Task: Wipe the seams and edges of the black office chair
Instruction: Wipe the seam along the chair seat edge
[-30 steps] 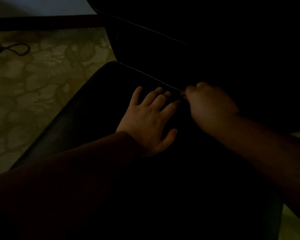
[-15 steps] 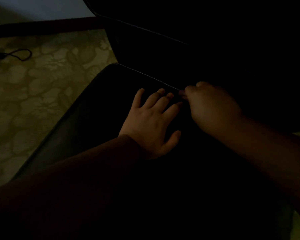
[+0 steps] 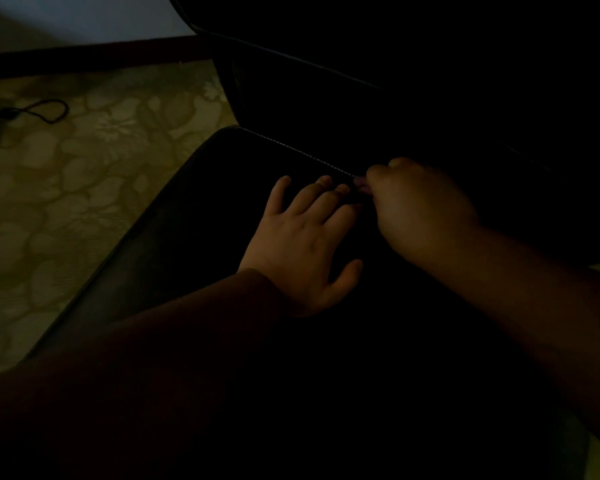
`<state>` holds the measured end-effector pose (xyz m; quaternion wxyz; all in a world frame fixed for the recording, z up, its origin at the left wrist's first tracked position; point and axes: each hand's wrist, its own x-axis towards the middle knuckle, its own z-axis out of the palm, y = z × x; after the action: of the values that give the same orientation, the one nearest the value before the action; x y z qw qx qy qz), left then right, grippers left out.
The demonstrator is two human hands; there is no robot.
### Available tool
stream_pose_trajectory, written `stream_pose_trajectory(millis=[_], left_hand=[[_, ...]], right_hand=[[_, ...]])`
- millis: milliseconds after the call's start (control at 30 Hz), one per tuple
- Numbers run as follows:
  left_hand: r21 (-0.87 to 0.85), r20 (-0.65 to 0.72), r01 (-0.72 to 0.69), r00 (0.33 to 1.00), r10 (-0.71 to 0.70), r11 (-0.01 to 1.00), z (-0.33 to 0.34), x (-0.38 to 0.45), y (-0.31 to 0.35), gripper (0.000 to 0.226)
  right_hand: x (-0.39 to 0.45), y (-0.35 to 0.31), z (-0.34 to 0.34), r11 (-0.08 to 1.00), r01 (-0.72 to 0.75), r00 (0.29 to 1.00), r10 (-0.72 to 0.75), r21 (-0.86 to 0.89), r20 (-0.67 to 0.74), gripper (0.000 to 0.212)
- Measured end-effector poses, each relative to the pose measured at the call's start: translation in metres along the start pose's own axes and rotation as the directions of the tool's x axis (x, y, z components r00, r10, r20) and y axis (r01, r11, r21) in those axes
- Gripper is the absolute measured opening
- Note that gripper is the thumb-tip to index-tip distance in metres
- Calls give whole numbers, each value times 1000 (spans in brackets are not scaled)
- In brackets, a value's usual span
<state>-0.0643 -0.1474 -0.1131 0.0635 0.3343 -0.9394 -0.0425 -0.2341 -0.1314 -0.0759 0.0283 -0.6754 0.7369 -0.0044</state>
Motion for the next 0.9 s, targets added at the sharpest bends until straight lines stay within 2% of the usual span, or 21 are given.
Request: stream_pose_trajectory(millis=[133, 267, 400, 500, 633, 767, 900], left_hand=[[-78, 5, 26, 1000, -26, 997, -5, -1, -1, 69], [-194, 57, 73, 996, -63, 978, -15, 5, -10, 69], [-37, 135, -38, 990, 43, 999, -28, 2, -36, 71], [-26, 173, 36, 984, -31, 999, -30, -2, -56, 74], [-27, 125, 90, 988, -86, 996, -21, -10, -53, 71], [-33, 116, 91, 989, -87, 995, -19, -8, -54, 71], [-3, 103, 91, 991, -90, 996, -16, -9, -53, 69]], right_hand=[[-29, 10, -8, 996, 34, 997, -40, 81, 67, 24], [-49, 16, -19, 975, 55, 992, -78, 216, 99, 44], [-37, 19, -19, 978, 26, 999, -32, 206, 25, 38], [-32, 6, -7, 973, -33, 998, 46, 227, -52, 35], [-37, -4, 8, 993, -34, 985, 53, 117, -166, 36], [-29, -1, 8, 994, -1, 989, 17, 106, -148, 23], [-26, -7, 0, 997, -15, 996, 22, 78, -87, 29]])
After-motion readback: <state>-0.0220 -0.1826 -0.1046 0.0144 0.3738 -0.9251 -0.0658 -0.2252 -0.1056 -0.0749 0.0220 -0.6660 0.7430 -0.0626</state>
